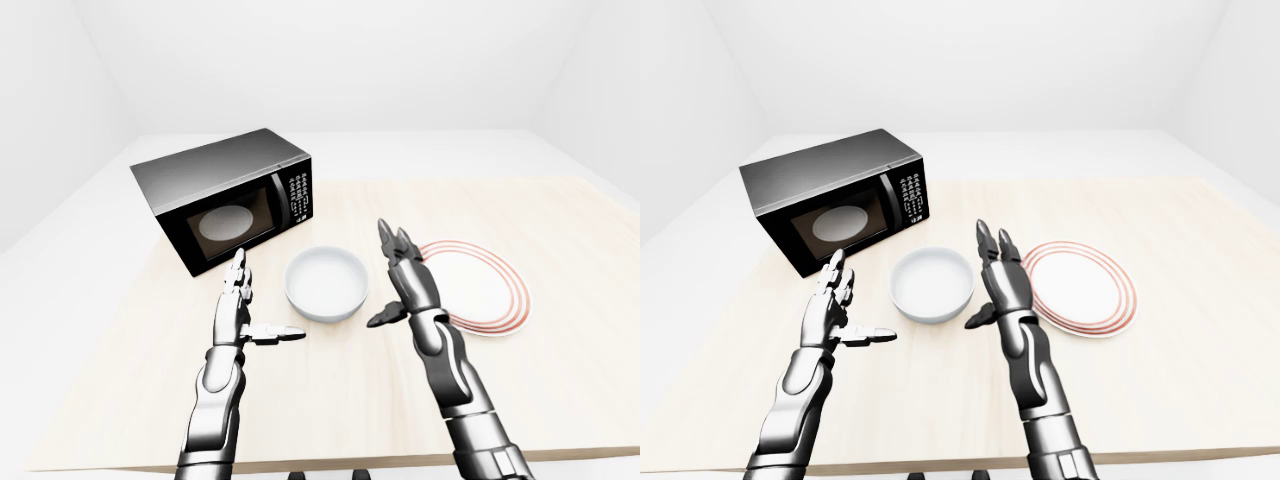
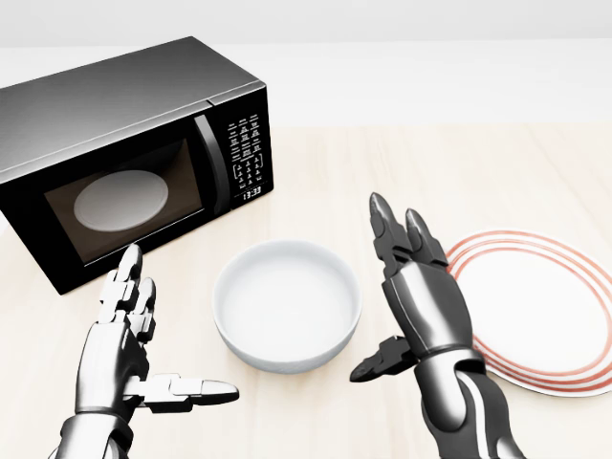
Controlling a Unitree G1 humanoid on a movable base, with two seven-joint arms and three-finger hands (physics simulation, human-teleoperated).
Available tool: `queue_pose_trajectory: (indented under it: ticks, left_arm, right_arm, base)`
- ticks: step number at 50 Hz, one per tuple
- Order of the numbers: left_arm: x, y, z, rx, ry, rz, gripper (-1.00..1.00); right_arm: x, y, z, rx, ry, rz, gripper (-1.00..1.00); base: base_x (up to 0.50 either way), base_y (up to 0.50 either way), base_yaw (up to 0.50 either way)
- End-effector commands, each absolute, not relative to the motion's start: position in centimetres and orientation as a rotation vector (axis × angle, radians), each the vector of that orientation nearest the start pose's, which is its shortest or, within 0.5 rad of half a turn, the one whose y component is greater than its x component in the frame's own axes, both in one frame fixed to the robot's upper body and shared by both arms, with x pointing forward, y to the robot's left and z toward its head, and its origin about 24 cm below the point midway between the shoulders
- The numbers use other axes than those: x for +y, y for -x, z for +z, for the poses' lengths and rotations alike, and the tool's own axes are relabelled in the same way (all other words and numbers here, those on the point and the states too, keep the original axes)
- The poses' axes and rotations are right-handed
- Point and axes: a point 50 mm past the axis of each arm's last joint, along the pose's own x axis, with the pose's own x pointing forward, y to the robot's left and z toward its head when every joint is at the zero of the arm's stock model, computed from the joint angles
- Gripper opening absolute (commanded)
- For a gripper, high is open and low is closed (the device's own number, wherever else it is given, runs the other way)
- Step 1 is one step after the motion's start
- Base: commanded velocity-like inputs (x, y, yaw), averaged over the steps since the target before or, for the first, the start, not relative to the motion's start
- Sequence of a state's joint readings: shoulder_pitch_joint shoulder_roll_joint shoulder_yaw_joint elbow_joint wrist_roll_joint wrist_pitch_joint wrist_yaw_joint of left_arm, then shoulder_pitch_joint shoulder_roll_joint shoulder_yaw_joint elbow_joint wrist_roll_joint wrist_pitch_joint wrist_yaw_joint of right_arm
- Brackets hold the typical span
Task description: Pick up the white bowl and put it on the plate.
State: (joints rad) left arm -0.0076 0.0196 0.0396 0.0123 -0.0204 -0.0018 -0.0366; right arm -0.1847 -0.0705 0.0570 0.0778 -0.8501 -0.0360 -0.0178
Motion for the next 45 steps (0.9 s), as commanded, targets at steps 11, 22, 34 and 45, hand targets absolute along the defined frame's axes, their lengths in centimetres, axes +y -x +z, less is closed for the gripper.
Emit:
queue_pose_trajectory:
  ticks: [11,22,34,45]
  left_arm:
    - [16.0,-25.5,4.1,0.003,0.001,0.001,1.0]
    - [16.0,-25.5,4.1,0.002,0.001,0.001,1.0]
    - [16.0,-25.5,4.1,0.002,0.001,0.001,1.0]
    - [16.0,-25.5,4.1,0.003,0.001,0.001,1.0]
  right_arm:
    - [-11.0,-27.8,7.3,-0.161,1.132,0.218,1.0]
    - [-9.7,-27.4,7.6,-0.163,1.296,0.356,1.0]
    - [-8.7,-27.6,7.7,-0.078,1.383,0.527,1.0]
    - [-8.4,-27.2,6.7,0.02,1.419,0.65,1.0]
  base:
    - [0.0,0.0,0.0]
    - [0.0,0.0,0.0]
    - [0.0,0.0,0.0]
    - [0.0,0.0,0.0]
